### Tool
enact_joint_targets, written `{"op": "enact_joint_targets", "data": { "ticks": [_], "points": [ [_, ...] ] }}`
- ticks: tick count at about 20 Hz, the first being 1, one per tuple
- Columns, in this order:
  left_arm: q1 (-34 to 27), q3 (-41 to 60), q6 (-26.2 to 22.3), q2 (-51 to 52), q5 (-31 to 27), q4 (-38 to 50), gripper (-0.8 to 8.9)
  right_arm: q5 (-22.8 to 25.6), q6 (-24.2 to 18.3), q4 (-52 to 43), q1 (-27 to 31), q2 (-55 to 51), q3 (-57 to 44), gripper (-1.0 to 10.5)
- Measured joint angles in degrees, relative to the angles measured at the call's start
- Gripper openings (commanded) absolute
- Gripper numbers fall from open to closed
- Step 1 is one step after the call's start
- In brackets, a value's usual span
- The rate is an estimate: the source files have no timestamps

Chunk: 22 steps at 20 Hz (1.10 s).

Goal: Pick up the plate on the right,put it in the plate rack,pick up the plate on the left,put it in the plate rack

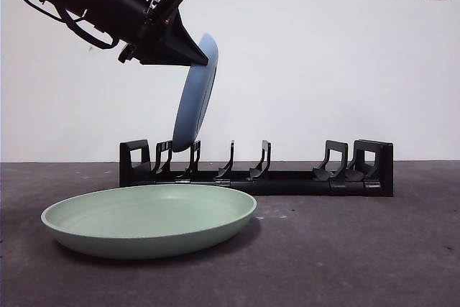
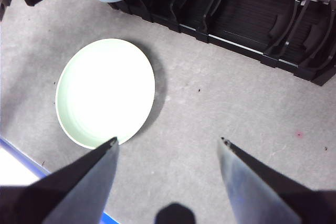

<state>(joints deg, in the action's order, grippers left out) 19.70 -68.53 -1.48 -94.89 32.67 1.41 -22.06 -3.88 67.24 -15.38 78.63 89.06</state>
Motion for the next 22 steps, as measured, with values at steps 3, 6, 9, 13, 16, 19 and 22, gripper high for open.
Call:
{"op": "enact_joint_targets", "data": {
  "ticks": [3, 6, 9, 13, 16, 19, 22],
  "points": [
    [-0.48, 0.00, -1.51, -0.15, -1.29, -4.02, -0.08, 0.00, 0.00, -0.04, 0.00, 0.00, 0.02, 3.2],
    [-0.50, 0.00, -3.50, -0.42, -1.88, -6.40, -0.08, 0.00, 0.00, -0.66, 0.00, 0.00, 0.02, 3.2],
    [-0.46, 0.00, -4.83, -0.42, -2.34, -7.41, -0.08, 0.00, 0.00, -1.25, 0.00, -0.02, 0.00, 3.2],
    [-0.20, 0.00, -6.51, -0.44, -4.70, -8.35, -0.08, 0.00, 0.00, -1.22, 0.00, 0.00, 0.02, 3.2],
    [-0.17, 0.00, -7.96, -0.44, -4.79, -9.92, -0.01, -0.50, 0.11, -1.22, 0.00, -0.02, 0.02, 3.2],
    [0.37, 0.00, -9.73, -0.44, -6.45, -10.99, -0.06, -0.52, 0.22, -1.25, 0.00, 0.00, 0.02, 3.2],
    [1.01, 0.00, -10.64, -0.44, -8.81, -11.34, -0.06, -0.61, 0.24, -1.22, 0.00, -0.02, 0.00, 3.2]
  ]
}}
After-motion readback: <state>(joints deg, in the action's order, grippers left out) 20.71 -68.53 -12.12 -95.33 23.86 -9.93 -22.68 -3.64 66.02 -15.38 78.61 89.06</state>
